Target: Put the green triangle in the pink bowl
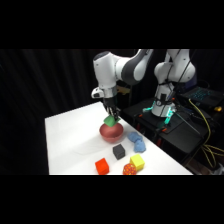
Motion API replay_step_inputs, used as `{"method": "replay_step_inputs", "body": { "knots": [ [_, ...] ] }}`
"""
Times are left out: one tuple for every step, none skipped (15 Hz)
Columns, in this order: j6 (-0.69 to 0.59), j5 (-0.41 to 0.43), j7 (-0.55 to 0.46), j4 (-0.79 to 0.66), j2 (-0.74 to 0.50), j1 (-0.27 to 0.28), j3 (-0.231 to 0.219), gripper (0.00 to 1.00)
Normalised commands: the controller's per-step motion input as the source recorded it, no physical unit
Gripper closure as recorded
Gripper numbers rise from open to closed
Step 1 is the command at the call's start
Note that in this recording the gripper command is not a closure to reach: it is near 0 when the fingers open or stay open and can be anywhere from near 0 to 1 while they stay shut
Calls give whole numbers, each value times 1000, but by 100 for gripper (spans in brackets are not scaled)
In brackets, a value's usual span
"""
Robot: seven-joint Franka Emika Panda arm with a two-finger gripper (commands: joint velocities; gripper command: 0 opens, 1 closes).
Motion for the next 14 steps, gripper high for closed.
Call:
{"method": "replay_step_inputs", "body": {
  "knots": [
    [117, 89, -22, -34, -6, -39, -26, 100],
    [95, 85, -21, 4, -5, -30, -12, 100],
    [58, 91, -19, 34, -15, -22, -2, 0],
    [40, 92, -12, 44, -33, -17, 3, 0],
    [20, 87, -5, 51, -53, -10, 8, 0],
    [9, 70, 13, 57, -66, -4, 11, 0],
    [4, 67, 25, 70, -71, 1, 14, 0],
    [-1, 68, 28, 69, -74, 4, 15, 0],
    [1, 60, 36, 59, -81, 8, 17, 0],
    [8, 59, 39, 49, -79, 10, 18, 0],
    [18, 61, 40, 42, -71, 13, 20, 0],
    [27, 64, 42, 41, -56, 15, 21, 0],
    [36, 66, 40, 35, -50, 16, 20, 0],
    [46, 65, 41, 15, -57, 17, 19, 0]
  ]
}}
